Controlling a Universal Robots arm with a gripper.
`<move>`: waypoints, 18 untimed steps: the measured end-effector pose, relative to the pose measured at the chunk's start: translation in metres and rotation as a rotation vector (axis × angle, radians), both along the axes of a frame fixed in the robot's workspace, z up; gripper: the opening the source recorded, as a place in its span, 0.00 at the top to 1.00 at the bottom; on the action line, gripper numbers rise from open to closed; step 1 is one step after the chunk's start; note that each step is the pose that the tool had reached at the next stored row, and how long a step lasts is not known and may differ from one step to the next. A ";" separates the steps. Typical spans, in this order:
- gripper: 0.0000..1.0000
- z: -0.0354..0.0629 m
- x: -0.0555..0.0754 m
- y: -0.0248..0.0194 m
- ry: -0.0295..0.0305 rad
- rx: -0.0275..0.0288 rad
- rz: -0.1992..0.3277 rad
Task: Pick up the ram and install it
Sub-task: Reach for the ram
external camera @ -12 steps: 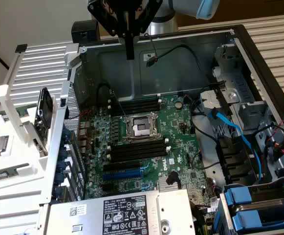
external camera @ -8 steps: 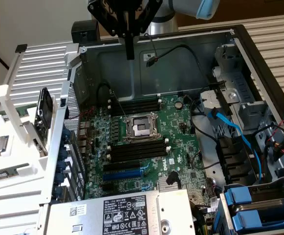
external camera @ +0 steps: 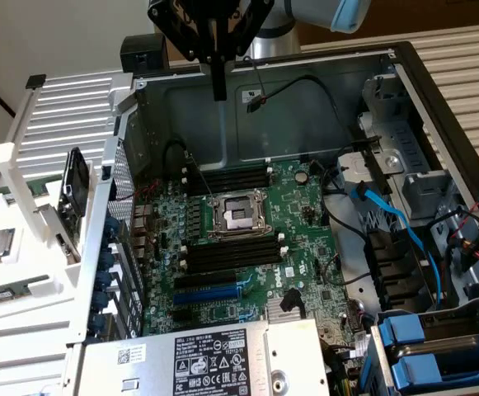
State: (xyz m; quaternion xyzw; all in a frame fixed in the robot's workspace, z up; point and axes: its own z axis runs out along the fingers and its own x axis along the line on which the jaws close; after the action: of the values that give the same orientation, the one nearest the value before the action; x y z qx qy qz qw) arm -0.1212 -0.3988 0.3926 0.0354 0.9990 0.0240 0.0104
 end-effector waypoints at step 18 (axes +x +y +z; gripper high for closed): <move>0.89 0.0000 -0.045 0.0000 -0.0171 0.0000 0.000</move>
State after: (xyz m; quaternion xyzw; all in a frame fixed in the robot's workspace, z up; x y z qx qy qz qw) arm -0.1667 -0.3988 0.3926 0.0352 0.9989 0.0243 0.0189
